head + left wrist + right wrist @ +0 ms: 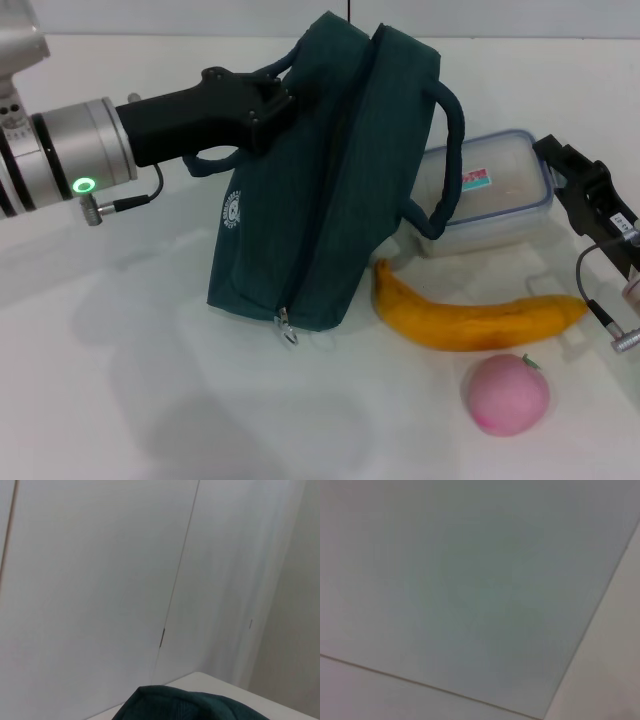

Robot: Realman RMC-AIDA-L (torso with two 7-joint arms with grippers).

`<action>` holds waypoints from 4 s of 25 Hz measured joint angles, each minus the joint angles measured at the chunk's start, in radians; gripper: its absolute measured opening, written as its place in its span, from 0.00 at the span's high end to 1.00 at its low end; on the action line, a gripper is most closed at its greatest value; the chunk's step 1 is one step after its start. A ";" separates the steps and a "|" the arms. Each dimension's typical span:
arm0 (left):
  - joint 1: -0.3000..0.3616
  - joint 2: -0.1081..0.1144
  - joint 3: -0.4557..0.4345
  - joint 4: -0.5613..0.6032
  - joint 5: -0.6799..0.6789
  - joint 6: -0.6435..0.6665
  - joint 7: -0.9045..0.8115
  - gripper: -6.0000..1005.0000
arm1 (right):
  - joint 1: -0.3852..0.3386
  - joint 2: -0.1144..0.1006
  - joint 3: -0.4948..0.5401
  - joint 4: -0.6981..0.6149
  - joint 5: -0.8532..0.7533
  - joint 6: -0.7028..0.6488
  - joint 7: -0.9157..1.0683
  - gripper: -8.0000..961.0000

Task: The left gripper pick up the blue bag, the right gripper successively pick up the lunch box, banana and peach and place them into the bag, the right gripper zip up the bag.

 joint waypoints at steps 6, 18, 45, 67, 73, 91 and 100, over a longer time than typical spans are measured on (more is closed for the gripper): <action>0.009 0.000 0.000 0.000 -0.009 0.005 0.000 0.96 | -0.010 0.000 0.001 -0.001 0.001 -0.024 -0.033 0.78; 0.006 0.000 0.000 -0.010 -0.012 0.005 0.000 0.96 | -0.037 0.000 0.020 -0.024 0.004 -0.012 0.023 0.78; -0.005 -0.001 0.006 -0.011 -0.012 0.001 -0.007 0.96 | -0.035 0.000 0.000 -0.092 -0.057 0.035 0.108 0.70; 0.000 0.002 0.006 -0.011 -0.010 0.000 0.003 0.96 | -0.061 0.000 0.015 -0.079 -0.058 -0.001 0.142 0.69; 0.000 0.002 0.006 -0.011 -0.011 0.000 0.006 0.96 | -0.055 0.000 0.021 -0.060 -0.059 0.037 0.166 0.70; 0.003 0.002 0.006 -0.011 -0.005 0.003 0.006 0.96 | -0.047 0.000 0.019 -0.058 -0.078 0.050 0.196 0.75; 0.001 0.002 0.006 -0.011 -0.006 0.001 0.006 0.96 | -0.048 0.000 0.025 -0.058 -0.073 0.002 0.120 0.79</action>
